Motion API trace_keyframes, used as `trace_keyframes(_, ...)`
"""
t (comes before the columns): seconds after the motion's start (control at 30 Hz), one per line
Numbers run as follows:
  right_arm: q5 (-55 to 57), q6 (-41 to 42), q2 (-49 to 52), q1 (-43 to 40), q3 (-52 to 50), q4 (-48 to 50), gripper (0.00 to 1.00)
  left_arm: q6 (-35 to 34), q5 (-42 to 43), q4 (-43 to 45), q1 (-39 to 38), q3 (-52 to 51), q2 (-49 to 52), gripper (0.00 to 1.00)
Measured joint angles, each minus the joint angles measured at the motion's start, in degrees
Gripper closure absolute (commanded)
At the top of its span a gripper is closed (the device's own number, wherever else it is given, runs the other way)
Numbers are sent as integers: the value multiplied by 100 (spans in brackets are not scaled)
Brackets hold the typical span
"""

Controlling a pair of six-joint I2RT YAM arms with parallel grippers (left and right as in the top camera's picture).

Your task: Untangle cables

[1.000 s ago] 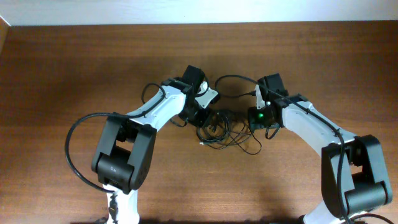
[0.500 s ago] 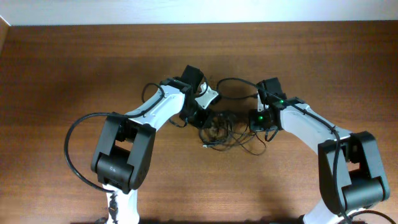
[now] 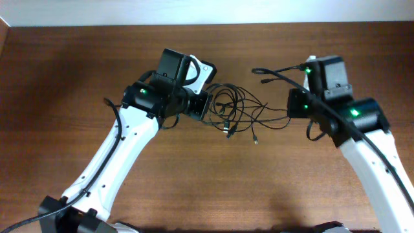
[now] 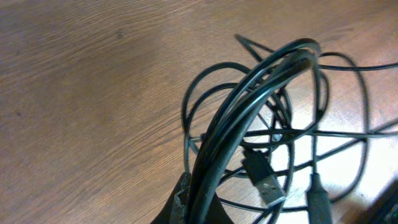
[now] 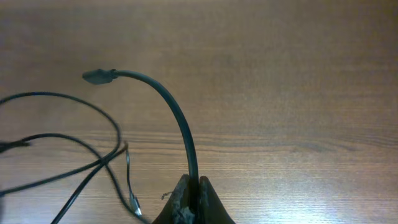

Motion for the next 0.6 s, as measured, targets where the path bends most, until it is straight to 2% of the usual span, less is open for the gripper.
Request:
trace_keyframes(0.1,-55,44,-356,0,2,-210,96,-391,-424,-74,0,0,0,100)
trace_keyframes(0.3,-201,800,-160,0,15,-1132,92,-1185,-970,-210,0,0,0,100)
trace_keyframes(0.4,-660,920,31,0,15,-1394,90,-1298,-1038,-210,2,0,0,100)
trace_keyframes(0.47,-1021,955,79,0,15,-1703,96,-1300,-1084,-210,2,0,0,100)
trace_keyframes(0.6,-1263,1239,83,0,-74,-1845,96,-1102,-1093,-212,2,0,0,100)
